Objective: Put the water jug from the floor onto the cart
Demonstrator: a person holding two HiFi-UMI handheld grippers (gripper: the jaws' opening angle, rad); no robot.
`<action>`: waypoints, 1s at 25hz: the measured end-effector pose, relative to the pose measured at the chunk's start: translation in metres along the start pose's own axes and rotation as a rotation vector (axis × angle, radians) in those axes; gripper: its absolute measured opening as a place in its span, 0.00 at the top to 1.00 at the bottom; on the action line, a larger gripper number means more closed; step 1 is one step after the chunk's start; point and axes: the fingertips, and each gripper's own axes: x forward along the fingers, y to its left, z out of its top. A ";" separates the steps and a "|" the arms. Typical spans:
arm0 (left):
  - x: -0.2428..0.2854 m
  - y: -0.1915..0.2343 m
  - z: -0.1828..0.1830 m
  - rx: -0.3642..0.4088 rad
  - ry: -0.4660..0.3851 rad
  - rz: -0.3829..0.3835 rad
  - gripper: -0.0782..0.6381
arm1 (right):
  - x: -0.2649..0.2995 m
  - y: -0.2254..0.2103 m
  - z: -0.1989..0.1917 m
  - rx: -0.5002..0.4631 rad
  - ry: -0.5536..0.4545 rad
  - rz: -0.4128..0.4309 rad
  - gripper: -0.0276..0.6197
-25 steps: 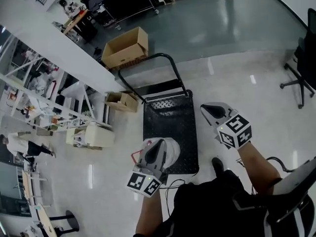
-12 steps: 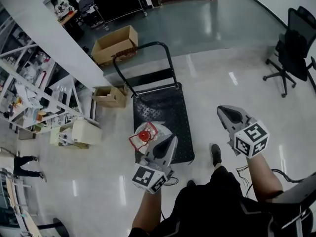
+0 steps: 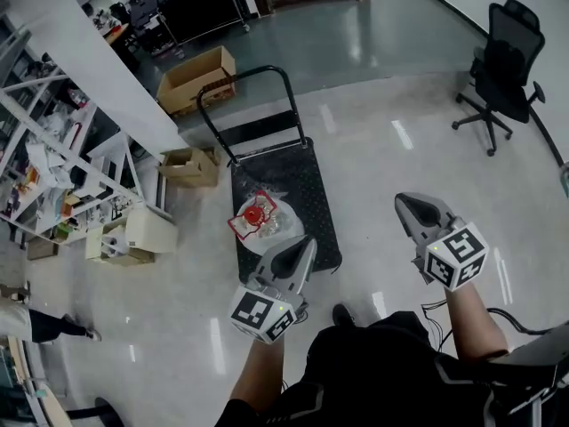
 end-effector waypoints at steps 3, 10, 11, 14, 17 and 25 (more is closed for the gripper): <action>-0.019 -0.035 -0.002 0.011 0.003 0.003 0.89 | -0.036 0.016 -0.008 0.004 -0.016 0.018 0.95; -0.069 -0.144 -0.014 0.019 0.007 0.025 0.89 | -0.154 0.056 -0.040 -0.004 -0.039 0.045 0.95; -0.077 -0.164 -0.020 0.026 0.013 0.027 0.89 | -0.175 0.061 -0.049 -0.009 -0.040 0.050 0.95; -0.100 -0.218 -0.034 0.015 0.030 0.052 0.89 | -0.232 0.071 -0.072 -0.007 -0.031 0.062 0.95; -0.127 -0.266 -0.038 -0.007 0.059 0.063 0.89 | -0.278 0.080 -0.083 0.024 -0.025 0.056 0.95; -0.203 -0.331 -0.042 0.035 0.085 0.045 0.89 | -0.347 0.143 -0.096 0.046 -0.056 0.045 0.95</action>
